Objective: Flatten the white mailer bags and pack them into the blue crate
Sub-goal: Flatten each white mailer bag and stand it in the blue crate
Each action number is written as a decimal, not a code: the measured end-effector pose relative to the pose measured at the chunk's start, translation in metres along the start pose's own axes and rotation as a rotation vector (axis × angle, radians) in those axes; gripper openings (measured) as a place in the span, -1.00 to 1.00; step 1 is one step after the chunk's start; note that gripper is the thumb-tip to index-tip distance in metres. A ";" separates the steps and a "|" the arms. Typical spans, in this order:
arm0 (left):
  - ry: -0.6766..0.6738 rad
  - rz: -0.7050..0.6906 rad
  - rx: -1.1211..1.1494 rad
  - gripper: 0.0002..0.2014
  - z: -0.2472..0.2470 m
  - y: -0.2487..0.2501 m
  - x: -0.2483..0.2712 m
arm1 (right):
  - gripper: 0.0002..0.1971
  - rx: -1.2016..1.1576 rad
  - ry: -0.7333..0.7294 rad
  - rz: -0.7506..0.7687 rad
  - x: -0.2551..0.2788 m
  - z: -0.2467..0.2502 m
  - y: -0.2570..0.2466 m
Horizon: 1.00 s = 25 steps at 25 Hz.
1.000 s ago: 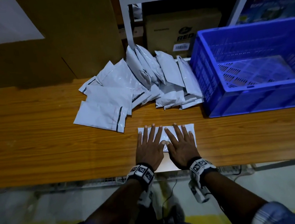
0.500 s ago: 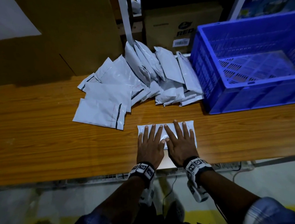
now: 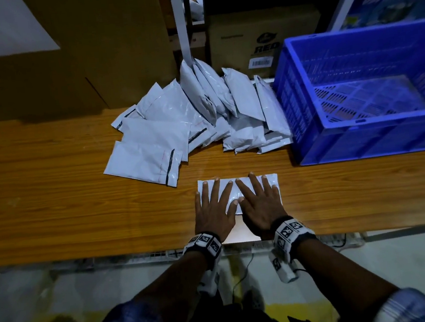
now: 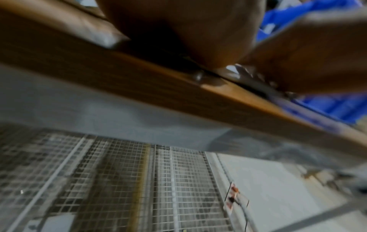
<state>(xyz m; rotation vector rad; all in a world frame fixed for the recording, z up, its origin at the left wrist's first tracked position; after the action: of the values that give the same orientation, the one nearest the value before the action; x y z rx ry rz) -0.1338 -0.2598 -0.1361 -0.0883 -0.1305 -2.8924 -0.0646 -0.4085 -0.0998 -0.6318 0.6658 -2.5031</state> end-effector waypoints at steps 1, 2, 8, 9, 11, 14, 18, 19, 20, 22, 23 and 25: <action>-0.001 0.004 -0.008 -0.42 0.001 0.000 -0.001 | -0.44 0.039 0.044 0.029 0.001 0.002 -0.002; -0.005 0.007 -0.011 -0.42 0.002 0.000 0.000 | -0.45 0.069 0.084 0.054 0.003 0.000 -0.004; -0.016 -0.021 -0.023 -0.41 0.004 -0.003 0.002 | -0.46 0.052 0.112 0.034 0.004 -0.022 -0.002; -0.007 -0.019 -0.025 -0.41 0.004 -0.003 0.003 | -0.46 0.059 0.113 0.033 0.004 -0.021 -0.002; 0.023 -0.017 -0.042 -0.40 0.004 0.000 0.002 | -0.46 0.054 0.113 0.037 0.002 -0.020 -0.002; 0.029 -0.043 -0.063 -0.40 0.004 0.003 0.002 | -0.46 0.032 0.098 0.047 -0.001 -0.019 -0.001; -0.056 -0.030 -0.020 -0.40 0.003 0.003 0.001 | -0.47 -0.049 0.016 0.040 -0.002 -0.011 0.002; -0.054 -0.030 -0.008 -0.40 0.004 0.002 0.000 | -0.47 -0.086 -0.005 0.044 -0.002 -0.005 0.002; -0.042 -0.029 0.001 -0.40 0.004 0.001 -0.001 | -0.47 -0.108 0.007 0.050 -0.002 -0.001 0.001; -0.039 -0.032 0.019 -0.41 0.005 0.001 -0.002 | -0.46 -0.081 0.098 0.030 0.001 0.001 0.000; -0.044 -0.032 0.014 -0.41 0.004 0.001 -0.001 | -0.46 -0.042 0.128 0.017 0.003 -0.002 -0.001; -0.047 -0.033 -0.005 -0.41 0.002 0.001 0.000 | -0.45 0.025 0.137 0.007 0.006 -0.016 0.001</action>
<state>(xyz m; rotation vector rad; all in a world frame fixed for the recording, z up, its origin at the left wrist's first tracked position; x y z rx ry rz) -0.1330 -0.2605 -0.1336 -0.1571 -0.1340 -2.9250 -0.0772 -0.4076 -0.1108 -0.4510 0.6833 -2.5609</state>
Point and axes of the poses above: each hand's wrist, its own x-axis away from the middle knuckle, its own z-axis out of the back of the hand, y = z × x, the point moved 1 cm from there along -x, towards the middle knuckle, and after that the axes turned 13 degrees about -x, right-handed, at the moved point
